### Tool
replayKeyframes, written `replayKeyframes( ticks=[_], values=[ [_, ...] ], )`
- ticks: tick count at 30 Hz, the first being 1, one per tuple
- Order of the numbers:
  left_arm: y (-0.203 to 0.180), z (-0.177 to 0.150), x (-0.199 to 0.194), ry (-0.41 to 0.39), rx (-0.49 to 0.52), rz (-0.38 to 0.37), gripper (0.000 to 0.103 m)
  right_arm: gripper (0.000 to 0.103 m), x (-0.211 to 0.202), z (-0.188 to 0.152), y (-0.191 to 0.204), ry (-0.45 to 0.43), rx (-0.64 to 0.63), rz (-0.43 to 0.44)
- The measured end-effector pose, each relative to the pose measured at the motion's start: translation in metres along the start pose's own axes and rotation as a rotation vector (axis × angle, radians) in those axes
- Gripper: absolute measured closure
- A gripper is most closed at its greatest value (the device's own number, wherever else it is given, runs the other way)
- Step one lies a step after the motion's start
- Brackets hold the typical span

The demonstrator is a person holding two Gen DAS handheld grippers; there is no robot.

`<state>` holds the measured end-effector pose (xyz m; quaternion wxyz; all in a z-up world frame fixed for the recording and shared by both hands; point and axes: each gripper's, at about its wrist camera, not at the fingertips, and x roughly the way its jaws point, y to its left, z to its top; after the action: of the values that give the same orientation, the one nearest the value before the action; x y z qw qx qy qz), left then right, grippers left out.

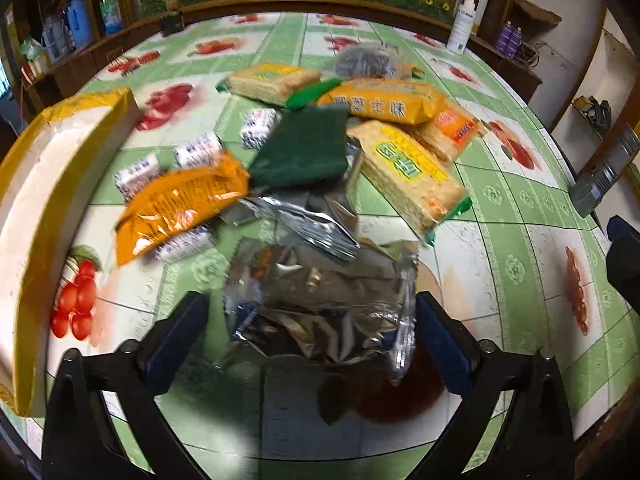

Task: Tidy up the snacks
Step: 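Grasp the silver foil bag with the left tool while the right tool grasps the WEIDAN cracker pack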

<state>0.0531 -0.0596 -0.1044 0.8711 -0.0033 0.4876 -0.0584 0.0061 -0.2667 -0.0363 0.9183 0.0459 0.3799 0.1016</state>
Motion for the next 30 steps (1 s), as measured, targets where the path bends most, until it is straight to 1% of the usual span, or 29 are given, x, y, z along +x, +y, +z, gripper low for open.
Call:
replayKeyframes(
  ticks=[1, 2, 3, 8, 12, 15, 17, 18, 20, 21, 22, 23, 25, 30],
  values=[
    [0.003, 0.0, -0.003, -0.009, 0.003, 0.007, 0.024, 0.0, 0.003, 0.001, 0.003, 0.002, -0.011, 0.011],
    [0.008, 0.0, -0.005, -0.008, -0.001, -0.009, 0.025, 0.0, 0.008, 0.003, 0.006, 0.009, -0.026, 0.02],
    [0.013, 0.0, -0.007, -0.009, -0.004, -0.027, 0.03, 0.001, 0.015, 0.005, 0.011, 0.025, -0.044, 0.028],
    [0.035, -0.01, -0.017, -0.016, -0.013, -0.04, 0.031, 0.007, 0.055, 0.014, 0.036, 0.081, -0.107, 0.08],
    [0.048, -0.013, -0.018, -0.013, -0.041, -0.072, 0.031, 0.008, 0.091, 0.022, 0.041, 0.134, -0.112, 0.078],
    [0.053, -0.015, -0.02, -0.012, -0.056, -0.085, 0.031, 0.012, 0.115, 0.026, 0.041, 0.175, -0.108, 0.066],
    [0.056, -0.017, -0.021, -0.012, -0.063, -0.09, 0.032, 0.021, 0.129, 0.025, 0.04, 0.213, -0.106, 0.072],
    [0.057, -0.017, -0.021, -0.011, -0.063, -0.091, 0.032, 0.023, 0.128, 0.025, 0.042, 0.195, -0.127, 0.054],
    [0.059, -0.018, -0.022, -0.012, -0.07, -0.097, 0.032, 0.049, 0.127, 0.023, 0.044, 0.19, -0.157, 0.018],
    [0.06, -0.018, -0.023, -0.013, -0.073, -0.099, 0.032, 0.049, 0.125, 0.023, 0.042, 0.196, -0.146, 0.04],
    [0.06, -0.019, -0.023, -0.015, -0.073, -0.099, 0.033, 0.052, 0.122, 0.022, 0.04, 0.198, -0.131, 0.061],
    [0.06, -0.019, -0.025, -0.018, -0.072, -0.098, 0.033, 0.053, 0.117, 0.02, 0.038, 0.191, -0.125, 0.065],
    [0.058, -0.02, -0.03, -0.034, -0.067, -0.093, 0.033, 0.054, 0.102, 0.015, 0.038, 0.163, -0.126, 0.053],
    [0.053, -0.019, -0.044, -0.074, -0.052, -0.075, 0.033, 0.055, 0.06, 0.009, 0.036, 0.089, -0.107, 0.078]
  ],
)
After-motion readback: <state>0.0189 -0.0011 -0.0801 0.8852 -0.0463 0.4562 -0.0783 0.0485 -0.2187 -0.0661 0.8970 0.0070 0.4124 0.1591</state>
